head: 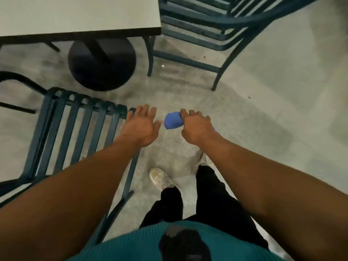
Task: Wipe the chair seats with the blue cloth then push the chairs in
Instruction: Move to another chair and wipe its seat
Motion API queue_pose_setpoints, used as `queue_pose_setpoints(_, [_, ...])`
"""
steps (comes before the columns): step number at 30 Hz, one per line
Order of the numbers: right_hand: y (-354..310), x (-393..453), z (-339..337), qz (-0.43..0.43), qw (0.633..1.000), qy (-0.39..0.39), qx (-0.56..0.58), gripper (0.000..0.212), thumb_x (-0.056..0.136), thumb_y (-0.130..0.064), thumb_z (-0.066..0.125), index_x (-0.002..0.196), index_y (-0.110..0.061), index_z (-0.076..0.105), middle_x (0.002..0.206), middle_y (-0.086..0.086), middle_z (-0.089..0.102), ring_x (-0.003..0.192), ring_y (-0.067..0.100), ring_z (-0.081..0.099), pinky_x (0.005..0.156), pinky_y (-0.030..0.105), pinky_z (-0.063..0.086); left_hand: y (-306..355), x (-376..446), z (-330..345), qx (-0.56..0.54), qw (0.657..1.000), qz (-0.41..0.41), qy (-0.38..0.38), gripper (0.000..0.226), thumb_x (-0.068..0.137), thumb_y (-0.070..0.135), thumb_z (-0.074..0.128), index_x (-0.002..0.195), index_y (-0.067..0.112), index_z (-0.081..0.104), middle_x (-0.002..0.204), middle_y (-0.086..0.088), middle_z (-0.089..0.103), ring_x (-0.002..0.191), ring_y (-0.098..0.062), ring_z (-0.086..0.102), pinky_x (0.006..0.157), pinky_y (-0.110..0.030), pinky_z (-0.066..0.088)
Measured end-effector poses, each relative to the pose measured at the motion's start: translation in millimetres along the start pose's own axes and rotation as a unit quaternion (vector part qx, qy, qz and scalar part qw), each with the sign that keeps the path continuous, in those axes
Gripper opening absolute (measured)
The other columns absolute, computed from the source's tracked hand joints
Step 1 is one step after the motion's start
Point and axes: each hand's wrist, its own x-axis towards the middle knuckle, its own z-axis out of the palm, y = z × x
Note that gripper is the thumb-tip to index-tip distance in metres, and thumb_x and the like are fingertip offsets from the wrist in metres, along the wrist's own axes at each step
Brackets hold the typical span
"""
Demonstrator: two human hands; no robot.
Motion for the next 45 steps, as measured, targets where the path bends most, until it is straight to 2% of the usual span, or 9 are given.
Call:
queue_pose_setpoints(2, [30.1, -9.2, 8.3, 0.015, 0.999, -0.03, 0.04, 0.062, 0.088, -0.014, 0.051, 0.146, -0.016, 0.027, 0.135, 0.014, 0.046, 0.122, 0.036, 0.044, 0.099, 0.048, 0.037, 26.1, 3.9, 6.1, 0.025, 0.999, 0.019, -0.04, 0.058, 0.1, 0.042, 0.034, 0.149, 0.012, 0.026, 0.156, -0.013, 0.025, 0.142, -0.03, 0.021, 0.115, -0.048, 0.018])
queue_pose_setpoints(5, [77.2, -26.0, 18.4, 0.044, 0.994, -0.057, 0.083, 0.064, 0.089, -0.014, 0.052, 0.147, -0.013, 0.024, 0.135, 0.014, 0.047, 0.122, 0.035, 0.046, 0.1, 0.046, 0.041, 65.9, 6.6, 9.8, 0.072, 0.993, 0.049, -0.082, 0.058, 0.1, 0.043, 0.031, 0.149, 0.014, 0.024, 0.156, -0.012, 0.024, 0.142, -0.031, 0.02, 0.114, -0.05, 0.02])
queue_pose_setpoints(9, [154.1, -47.1, 10.3, 0.094, 0.993, -0.012, 0.071, 0.065, 0.088, -0.015, 0.053, 0.146, -0.009, 0.024, 0.137, 0.013, 0.044, 0.125, 0.033, 0.041, 0.099, 0.046, 0.037, 138.4, 23.3, -4.0, 0.093, 0.986, 0.052, -0.125, 0.061, 0.101, 0.048, 0.023, 0.154, 0.019, 0.012, 0.162, -0.008, 0.008, 0.148, -0.028, 0.005, 0.117, -0.05, 0.007])
queue_pose_setpoints(15, [283.3, -65.7, -40.4, 0.148, 0.983, 0.033, 0.104, 0.063, 0.087, -0.013, 0.051, 0.144, -0.014, 0.027, 0.145, 0.013, 0.036, 0.124, 0.033, 0.041, 0.099, 0.047, 0.034, 274.1, 81.2, -36.0, 0.135, 0.976, 0.11, -0.128, 0.062, 0.1, 0.051, 0.017, 0.154, 0.022, 0.009, 0.162, -0.007, 0.006, 0.149, -0.026, 0.002, 0.119, -0.049, 0.004])
queue_pose_setpoints(21, [376.0, -85.8, -70.9, 0.188, 0.972, 0.035, 0.136, 0.057, 0.089, -0.016, 0.048, 0.143, -0.016, 0.03, 0.137, 0.011, 0.046, 0.123, 0.032, 0.045, 0.102, 0.048, 0.031, 383.7, 120.5, -52.2, 0.17, 0.966, 0.149, -0.126, 0.062, 0.1, 0.051, 0.019, 0.153, 0.02, 0.014, 0.161, -0.007, 0.012, 0.148, -0.027, 0.007, 0.118, -0.051, 0.009])
queue_pose_setpoints(25, [434.2, -86.1, -100.1, 0.224, 0.962, 0.044, 0.152, 0.06, 0.088, -0.012, 0.048, 0.144, -0.018, 0.029, 0.138, 0.01, 0.044, 0.125, 0.032, 0.043, 0.105, 0.05, 0.027, 446.8, 155.8, -65.7, 0.18, 0.961, 0.169, -0.122, 0.063, 0.1, 0.052, 0.018, 0.154, 0.02, 0.012, 0.162, -0.007, 0.009, 0.148, -0.027, 0.006, 0.118, -0.051, 0.009])
queue_pose_setpoints(35, [568.6, -16.7, -199.6, 0.252, 0.955, 0.065, 0.146, 0.065, 0.082, -0.008, 0.052, 0.142, -0.022, 0.03, 0.134, 0.008, 0.042, 0.123, 0.029, 0.04, 0.099, 0.047, 0.031, 565.0, 292.3, -101.7, 0.162, 0.963, 0.186, -0.112, 0.063, 0.1, 0.052, 0.017, 0.154, 0.021, 0.012, 0.162, -0.007, 0.007, 0.148, -0.028, 0.003, 0.117, -0.051, 0.007])
queue_pose_setpoints(42, [657.4, 56.4, -298.3, 0.234, 0.964, 0.058, 0.113, 0.065, 0.085, -0.011, 0.053, 0.144, -0.023, 0.027, 0.137, 0.008, 0.041, 0.123, 0.029, 0.04, 0.099, 0.047, 0.03, 635.4, 402.3, -151.9, 0.157, 0.968, 0.169, -0.095, 0.062, 0.099, 0.053, 0.017, 0.153, 0.02, 0.016, 0.161, -0.007, 0.013, 0.148, -0.028, 0.008, 0.117, -0.052, 0.01])
queue_pose_setpoints(45, [688.5, 86.9, -336.4, 0.219, 0.967, 0.065, 0.115, 0.066, 0.086, -0.011, 0.054, 0.144, -0.022, 0.026, 0.135, 0.009, 0.043, 0.12, 0.031, 0.045, 0.096, 0.045, 0.036, 656.3, 444.4, -175.3, 0.16, 0.971, 0.152, -0.09, 0.063, 0.099, 0.053, 0.016, 0.153, 0.021, 0.015, 0.161, -0.007, 0.011, 0.148, -0.028, 0.007, 0.117, -0.053, 0.009])
